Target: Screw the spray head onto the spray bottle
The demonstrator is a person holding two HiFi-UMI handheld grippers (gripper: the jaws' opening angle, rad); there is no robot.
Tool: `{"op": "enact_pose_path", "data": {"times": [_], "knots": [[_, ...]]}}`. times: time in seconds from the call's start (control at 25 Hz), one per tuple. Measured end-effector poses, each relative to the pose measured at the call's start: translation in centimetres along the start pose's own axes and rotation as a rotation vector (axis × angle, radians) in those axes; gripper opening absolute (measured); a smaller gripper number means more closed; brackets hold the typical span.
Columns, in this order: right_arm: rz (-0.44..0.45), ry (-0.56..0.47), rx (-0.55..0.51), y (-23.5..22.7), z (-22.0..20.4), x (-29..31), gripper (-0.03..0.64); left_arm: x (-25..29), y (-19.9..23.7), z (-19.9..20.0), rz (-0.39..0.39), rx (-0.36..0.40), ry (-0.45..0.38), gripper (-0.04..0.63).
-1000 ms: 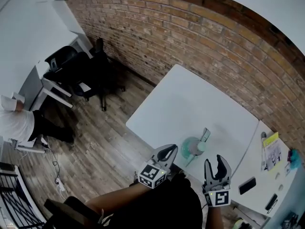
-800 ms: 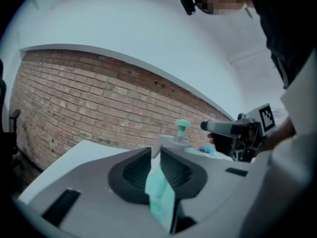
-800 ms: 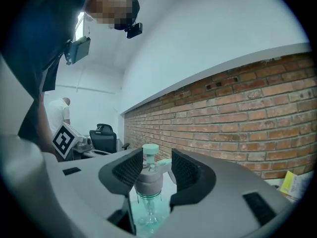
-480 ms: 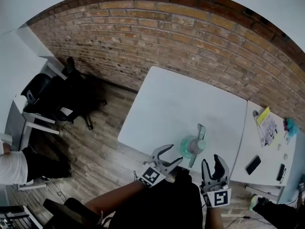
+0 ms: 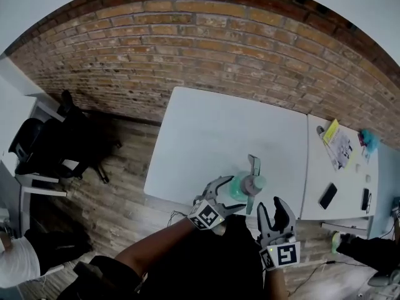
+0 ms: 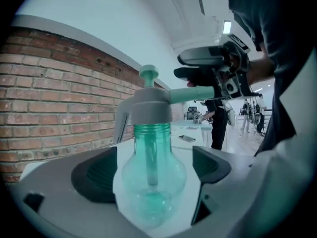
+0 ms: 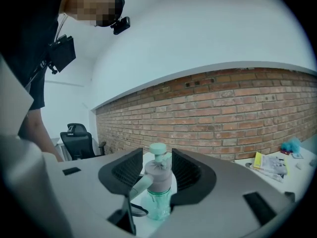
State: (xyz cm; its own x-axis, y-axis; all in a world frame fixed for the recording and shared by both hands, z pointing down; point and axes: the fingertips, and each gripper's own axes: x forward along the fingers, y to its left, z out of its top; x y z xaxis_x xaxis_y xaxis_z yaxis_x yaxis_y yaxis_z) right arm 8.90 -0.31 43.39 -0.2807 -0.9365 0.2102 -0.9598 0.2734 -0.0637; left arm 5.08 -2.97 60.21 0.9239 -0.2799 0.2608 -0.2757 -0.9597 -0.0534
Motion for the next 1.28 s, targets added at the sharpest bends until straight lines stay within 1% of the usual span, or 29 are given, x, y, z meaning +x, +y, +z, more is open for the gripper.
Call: {"op": "enact_pose_path", "data": {"times": [0.2, 0.28, 0.4, 0.48, 0.56, 0.64, 0.76, 0.84, 0.92, 1.0, 1.12, 1.2, 1.28], "knots": [[0.072, 0.168, 0.072, 1.0, -0.5, 1.6, 0.171, 2.2, -0.2, 0.4, -0.076, 0.061, -0.008, 0.472], [0.074, 0.213, 0.066, 0.9, -0.5, 2.3, 0.187, 2.8, 0.0, 0.3, -0.1, 0.07, 0.0, 0.484], [0.098, 0.238, 0.049, 0.8, 0.2, 3.5, 0.214, 3.5, 0.3, -0.1, -0.118, 0.113, 0.026, 0.488], [0.118, 0.28, 0.012, 0.8, 0.2, 4.4, 0.234, 3.9, 0.4, -0.3, -0.129, 0.13, 0.035, 0.488], [0.115, 0.346, -0.023, 0.6, -0.4, 5.1, 0.254, 4.1, 0.3, -0.4, -0.144, 0.123, 0.033, 0.488], [0.108, 0.391, -0.009, 0.5, -0.9, 5.5, 0.259, 4.3, 0.0, -0.4, -0.159, 0.115, 0.032, 0.488], [0.124, 0.416, 0.011, 1.0, -1.1, 6.1, 0.268, 4.5, -0.2, -0.5, -0.178, 0.106, 0.032, 0.488], [0.128, 0.444, -0.02, 1.2, -1.5, 6.4, 0.272, 4.8, -0.3, -0.5, -0.195, 0.09, 0.028, 0.488], [0.119, 0.498, -0.056, 1.0, -2.4, 6.4, 0.275, 5.1, -0.4, -0.5, -0.206, 0.066, 0.019, 0.486], [0.107, 0.549, -0.062, 0.7, -3.2, 6.5, 0.276, 5.1, -0.4, -0.5, -0.207, 0.059, 0.007, 0.486], [0.097, 0.596, -0.055, 0.2, -3.9, 6.9, 0.276, 5.1, -0.3, -0.5, -0.202, 0.064, -0.001, 0.483], [0.097, 0.644, -0.079, -0.1, -4.5, 7.0, 0.276, 5.2, -0.4, -0.5, -0.2, 0.064, -0.002, 0.482], [0.097, 0.709, -0.124, -0.3, -5.3, 7.1, 0.275, 5.1, -0.4, -0.5, -0.2, 0.064, -0.004, 0.48]]}}
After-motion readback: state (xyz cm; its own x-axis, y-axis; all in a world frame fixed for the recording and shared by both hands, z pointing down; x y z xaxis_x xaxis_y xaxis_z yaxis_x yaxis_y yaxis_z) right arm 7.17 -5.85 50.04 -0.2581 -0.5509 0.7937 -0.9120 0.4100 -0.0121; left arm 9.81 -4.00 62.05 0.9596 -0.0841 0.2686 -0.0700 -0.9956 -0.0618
